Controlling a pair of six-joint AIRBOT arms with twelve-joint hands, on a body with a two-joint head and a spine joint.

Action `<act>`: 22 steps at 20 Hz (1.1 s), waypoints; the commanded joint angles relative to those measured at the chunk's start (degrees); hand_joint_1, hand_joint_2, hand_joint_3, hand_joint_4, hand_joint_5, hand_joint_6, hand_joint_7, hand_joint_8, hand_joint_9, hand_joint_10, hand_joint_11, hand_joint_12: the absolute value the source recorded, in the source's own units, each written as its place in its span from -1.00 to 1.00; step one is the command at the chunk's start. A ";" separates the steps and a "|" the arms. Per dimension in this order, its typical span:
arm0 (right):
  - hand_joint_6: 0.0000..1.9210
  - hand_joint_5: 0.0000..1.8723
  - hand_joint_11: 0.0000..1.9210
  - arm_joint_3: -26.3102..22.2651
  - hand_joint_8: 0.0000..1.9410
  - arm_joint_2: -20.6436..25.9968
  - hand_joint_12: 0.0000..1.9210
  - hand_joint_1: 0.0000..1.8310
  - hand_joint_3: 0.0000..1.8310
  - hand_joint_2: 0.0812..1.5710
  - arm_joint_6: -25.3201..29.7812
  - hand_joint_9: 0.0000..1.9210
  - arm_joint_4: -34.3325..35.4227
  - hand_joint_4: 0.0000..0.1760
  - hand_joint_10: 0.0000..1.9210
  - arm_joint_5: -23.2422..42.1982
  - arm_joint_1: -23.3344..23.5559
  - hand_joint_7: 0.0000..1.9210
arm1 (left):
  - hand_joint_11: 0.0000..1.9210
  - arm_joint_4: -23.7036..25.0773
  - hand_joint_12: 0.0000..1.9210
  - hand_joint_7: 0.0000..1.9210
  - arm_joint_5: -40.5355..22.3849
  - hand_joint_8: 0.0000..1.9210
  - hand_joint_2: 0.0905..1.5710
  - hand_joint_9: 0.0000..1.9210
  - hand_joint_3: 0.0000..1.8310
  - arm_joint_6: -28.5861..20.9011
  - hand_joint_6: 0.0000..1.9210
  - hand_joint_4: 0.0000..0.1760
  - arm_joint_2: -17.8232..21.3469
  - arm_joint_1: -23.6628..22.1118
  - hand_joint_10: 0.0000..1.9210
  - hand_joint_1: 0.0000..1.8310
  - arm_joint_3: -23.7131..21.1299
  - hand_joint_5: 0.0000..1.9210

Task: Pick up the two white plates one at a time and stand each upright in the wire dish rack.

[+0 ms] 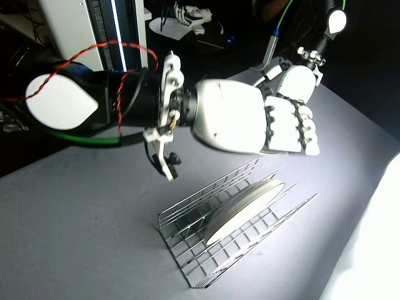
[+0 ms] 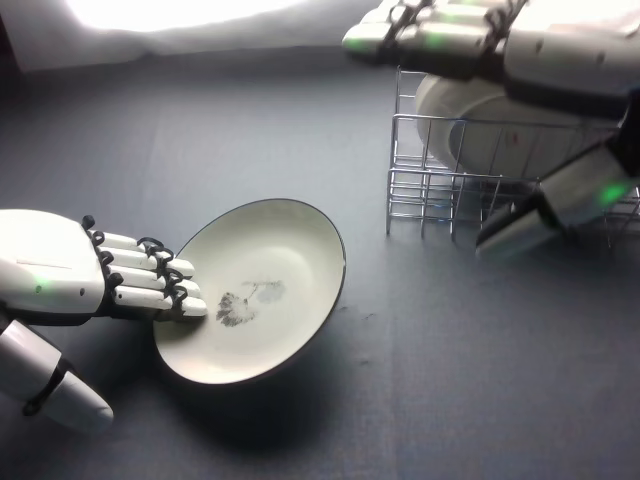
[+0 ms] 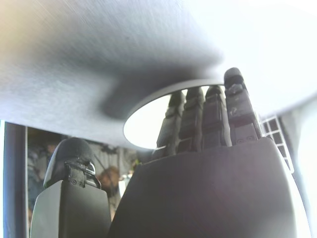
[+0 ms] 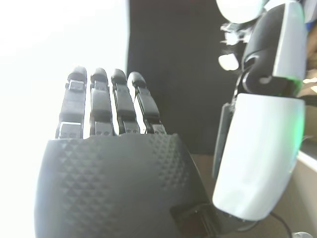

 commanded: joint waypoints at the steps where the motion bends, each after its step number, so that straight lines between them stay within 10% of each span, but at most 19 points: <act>1: -1.00 -1.00 -1.00 -0.33 -1.00 0.36 -1.00 0.00 -0.99 -0.05 0.05 -1.00 0.87 -1.00 -1.00 6.19 0.50 -1.00 | -1.00 0.34 -1.00 -0.96 -2.64 -1.00 0.33 -1.00 -1.00 -0.71 -1.00 -1.00 -0.63 0.72 -1.00 -1.00 -0.14 -0.95; 15: -0.99 -0.83 -1.00 -4.14 -1.00 -3.75 -0.61 0.26 -1.00 0.05 -0.08 -0.90 -14.37 -1.00 -1.00 0.91 -4.23 -0.88 | -1.00 0.16 -1.00 -0.96 -3.13 -0.99 0.39 -1.00 -0.99 -1.48 -0.99 -1.00 -1.27 3.31 -1.00 -1.00 0.12 -0.94; 22: -1.00 -0.99 -1.00 -2.06 -1.00 -10.87 -0.90 0.48 -0.99 0.23 -0.41 -1.00 -16.25 -1.00 -1.00 -4.24 -4.30 -1.00 | -1.00 0.16 -1.00 -0.98 -3.12 -1.00 0.36 -1.00 -1.00 -1.55 -1.00 -1.00 -1.39 3.65 -1.00 -1.00 0.33 -0.97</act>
